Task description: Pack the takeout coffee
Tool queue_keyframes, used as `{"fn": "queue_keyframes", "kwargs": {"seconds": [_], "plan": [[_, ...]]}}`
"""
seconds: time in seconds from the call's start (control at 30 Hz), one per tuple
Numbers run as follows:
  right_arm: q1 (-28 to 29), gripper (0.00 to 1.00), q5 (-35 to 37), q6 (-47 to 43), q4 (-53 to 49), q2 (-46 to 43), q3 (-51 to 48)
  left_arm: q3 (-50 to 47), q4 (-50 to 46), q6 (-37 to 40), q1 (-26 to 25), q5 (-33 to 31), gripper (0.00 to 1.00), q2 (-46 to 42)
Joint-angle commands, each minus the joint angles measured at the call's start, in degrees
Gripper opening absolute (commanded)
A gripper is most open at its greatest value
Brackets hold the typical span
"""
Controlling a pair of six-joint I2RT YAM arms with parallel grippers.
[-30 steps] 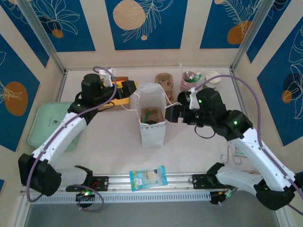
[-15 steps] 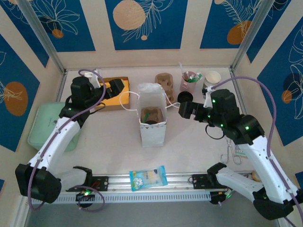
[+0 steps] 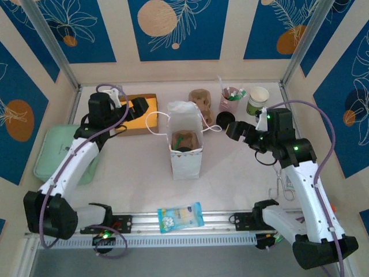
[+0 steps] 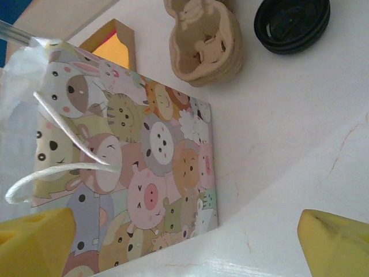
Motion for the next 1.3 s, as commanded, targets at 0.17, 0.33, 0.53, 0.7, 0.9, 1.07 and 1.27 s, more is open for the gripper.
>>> {"fn": "queue_keyframes", "kwargs": {"seconds": [0.17, 0.33, 0.53, 0.7, 0.9, 1.07, 1.27], "plan": [[-0.2, 0.99, 3.69, -1.89, -3.52, -1.0, -0.23, 6.42, -4.44, 4.78, 1.41, -3.77, 0.96, 8.58], [-0.25, 0.99, 4.94, -2.35, -4.06, -2.22, -1.7, 10.61, -6.1, 6.88, 1.98, -4.21, 0.9, 16.25], [-0.46, 0.99, 5.42, -2.43, -4.26, -3.61, -2.86, 16.53, -8.45, 8.89, 2.02, -6.06, 0.82, 25.09], [-0.46, 0.99, 3.65, -2.62, -3.8, -3.45, -2.96, 24.14, -12.79, 10.79, 1.89, -6.92, 0.72, 33.24], [-0.37, 0.99, 2.98, -2.31, -3.4, -3.45, -2.52, 34.58, -21.07, 13.45, 0.6, -11.51, 0.59, 42.26], [-0.41, 0.99, 2.62, -1.68, -3.18, -3.57, -2.86, 41.12, -25.65, 16.34, -1.03, -14.56, 0.59, 48.03], [-0.42, 0.99, 2.8, -1.69, -3.38, -4.06, -3.07, 46.22, -29.37, 18.59, -2.28, -16.86, 0.58, 53.58]]}}
